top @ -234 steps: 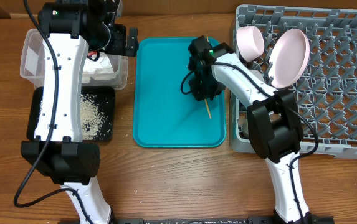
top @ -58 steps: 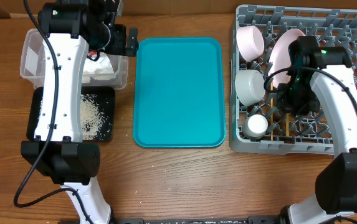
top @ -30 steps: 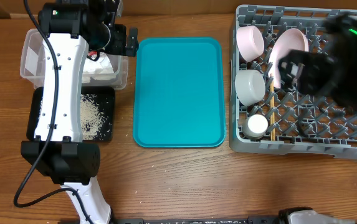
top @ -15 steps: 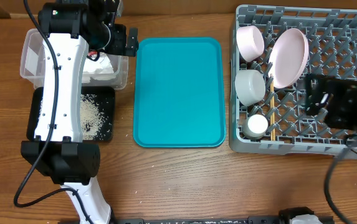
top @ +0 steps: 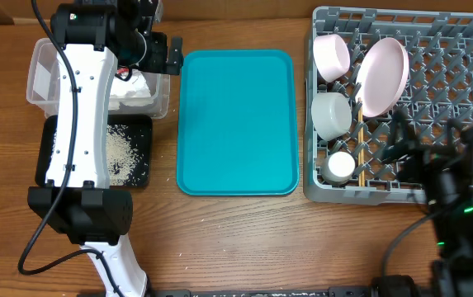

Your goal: Sort waste into correct bins and load items into the dishwasher

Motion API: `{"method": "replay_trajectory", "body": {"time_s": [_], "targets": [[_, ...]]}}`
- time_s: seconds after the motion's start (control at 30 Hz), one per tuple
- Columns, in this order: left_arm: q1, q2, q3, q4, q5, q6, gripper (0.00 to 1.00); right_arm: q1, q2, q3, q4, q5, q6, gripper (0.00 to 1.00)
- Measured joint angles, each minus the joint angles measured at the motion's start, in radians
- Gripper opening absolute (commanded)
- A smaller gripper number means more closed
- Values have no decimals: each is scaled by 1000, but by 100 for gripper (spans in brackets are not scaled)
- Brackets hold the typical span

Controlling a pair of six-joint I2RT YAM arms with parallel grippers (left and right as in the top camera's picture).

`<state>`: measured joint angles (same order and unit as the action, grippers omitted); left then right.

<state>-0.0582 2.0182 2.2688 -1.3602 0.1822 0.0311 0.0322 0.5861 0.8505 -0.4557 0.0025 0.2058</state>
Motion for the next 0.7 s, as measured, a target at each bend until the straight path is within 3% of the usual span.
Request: {"method": "replay_trajectory", "body": {"time_s": [0.13, 0.3, 0.5, 0.7], "targets": [[0, 0, 0, 0, 0, 0, 100, 0, -162, -340, 272, -47, 1, 100], [0, 0, 0, 0, 0, 0, 100, 0, -343, -620, 444, -86, 3, 100], [0, 0, 0, 0, 0, 0, 100, 2, -491, -805, 478, -107, 3, 100], [0, 0, 0, 0, 0, 0, 100, 16, -547, -832, 395, -107, 3, 100]]}}
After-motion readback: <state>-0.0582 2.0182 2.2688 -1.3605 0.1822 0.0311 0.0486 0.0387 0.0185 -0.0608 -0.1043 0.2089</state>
